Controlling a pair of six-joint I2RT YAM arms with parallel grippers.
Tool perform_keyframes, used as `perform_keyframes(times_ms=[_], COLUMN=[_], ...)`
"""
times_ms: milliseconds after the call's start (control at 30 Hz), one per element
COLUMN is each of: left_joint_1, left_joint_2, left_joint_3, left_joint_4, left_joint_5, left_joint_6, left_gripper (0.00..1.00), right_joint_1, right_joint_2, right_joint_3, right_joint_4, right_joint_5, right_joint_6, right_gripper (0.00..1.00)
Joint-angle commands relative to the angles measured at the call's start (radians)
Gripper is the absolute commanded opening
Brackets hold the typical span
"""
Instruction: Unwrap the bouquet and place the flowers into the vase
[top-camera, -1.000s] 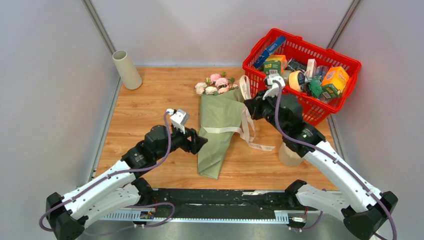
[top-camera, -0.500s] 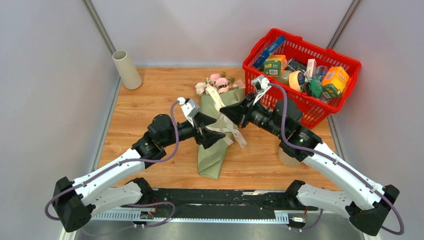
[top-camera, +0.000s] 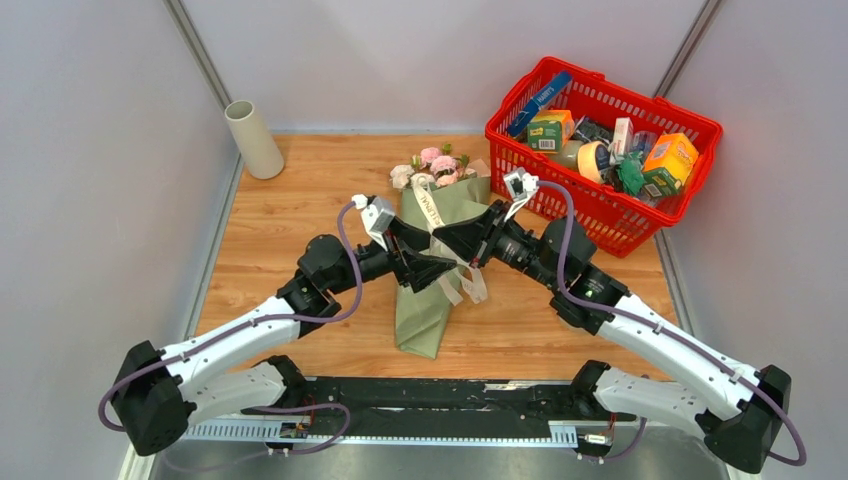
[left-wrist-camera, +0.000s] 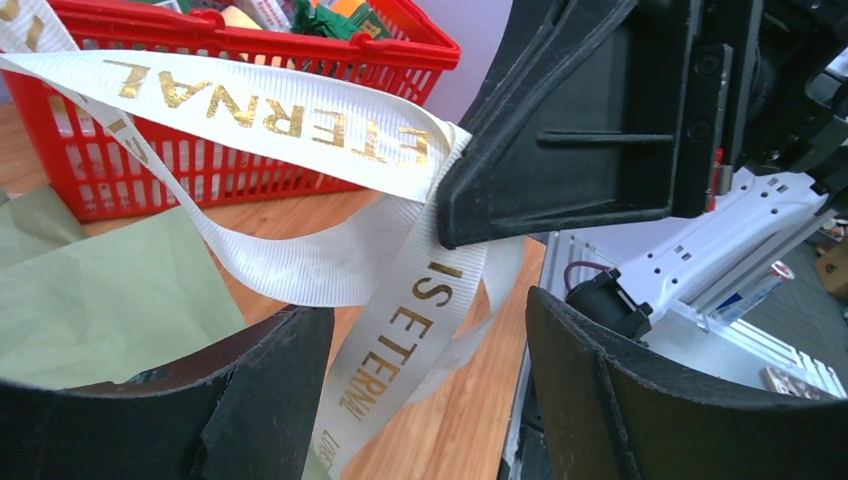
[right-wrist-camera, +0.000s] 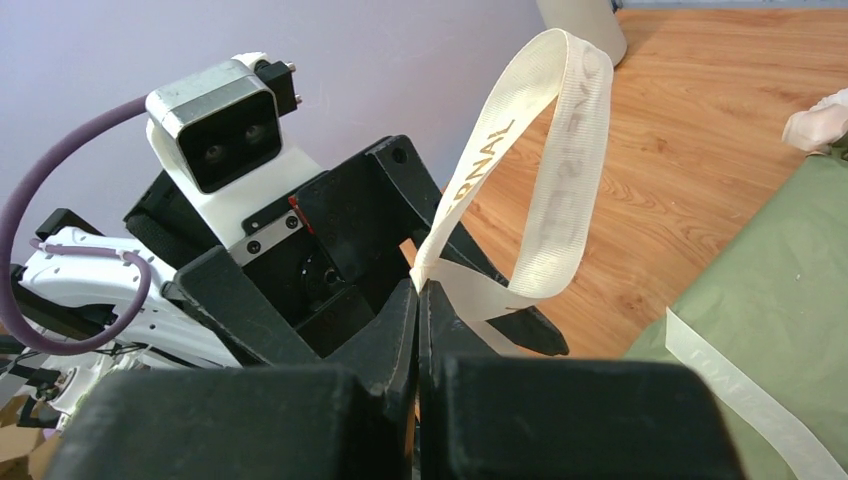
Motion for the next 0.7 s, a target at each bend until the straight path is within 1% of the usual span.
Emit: perform_keyframes(times_ms=[0,100,133,167,200,233,267,300,333,400,433,533,600,633,667], left_joint_1=[-0.005,-0.005,-0.005,-0.005,-0.005,-0.005,-0.005,-0.005,-0.005,-0.005,-0.005,-0.005,-0.005,-0.005,-0.005], left_joint_2=[0.038,0.059,0.064,0.07,0.073,0.076,0.078,0.076,0.074,0.061,0.044,-0.002,-0.06,-0.08,-0.112], left_joint_3=[0.002,0.008,0.006,0.003,0.002,-0.004,-0.008,-0.006,-0.009,-0.012,-0.015,-0.031,-0.037,-0.032,-0.018], left_joint_4=[0.102,0.125,0.133,0.148,0.157,0.175,0.182,0.179,0.17,0.134,0.099,0.033,-0.036,-0.054,-0.112], left_joint_5=[0.008,-0.001,-0.008,-0.01,-0.018,-0.022,-0.031,-0.039,-0.064,-0.117,-0.145,-0.283,-0.376,-0.462,-0.493], left_joint_6=[-0.042,-0.066,-0.074,-0.088,-0.091,-0.098,-0.1,-0.1,-0.1,-0.094,-0.088,-0.074,-0.059,-0.048,-0.025], left_gripper=[0.73,0.63,0.56,0.52,0.42,0.35,0.16,0.05,0.0,0.0,0.0,0.0,0.0,0.0,0.0], right_joint_1=[0.005,0.005,0.005,0.005,0.007,0.005,0.007,0.005,0.005,0.005,0.007,0.005,0.005,0.005,0.004], right_joint_2=[-0.022,-0.03,-0.032,-0.032,-0.032,-0.033,-0.035,-0.038,-0.042,-0.055,-0.065,-0.113,-0.149,-0.168,-0.189], right_joint_3=[-0.03,-0.049,-0.055,-0.058,-0.061,-0.066,-0.069,-0.075,-0.079,-0.089,-0.092,-0.101,-0.104,-0.107,-0.106], right_joint_4=[0.095,0.098,0.1,0.1,0.1,0.1,0.1,0.1,0.098,0.089,0.086,0.063,0.046,0.04,0.031], right_joint_5=[0.005,0.015,0.017,0.017,0.017,0.017,0.015,0.015,0.015,0.028,0.037,0.063,0.087,0.095,0.107], right_joint_6=[0.052,0.082,0.083,0.083,0.086,0.088,0.089,0.089,0.089,0.091,0.091,0.08,0.068,0.059,0.049], right_gripper=[0.0,0.0,0.0,0.0,0.0,0.0,0.0,0.0,0.0,0.03,0.06,0.24,0.37,0.42,0.44])
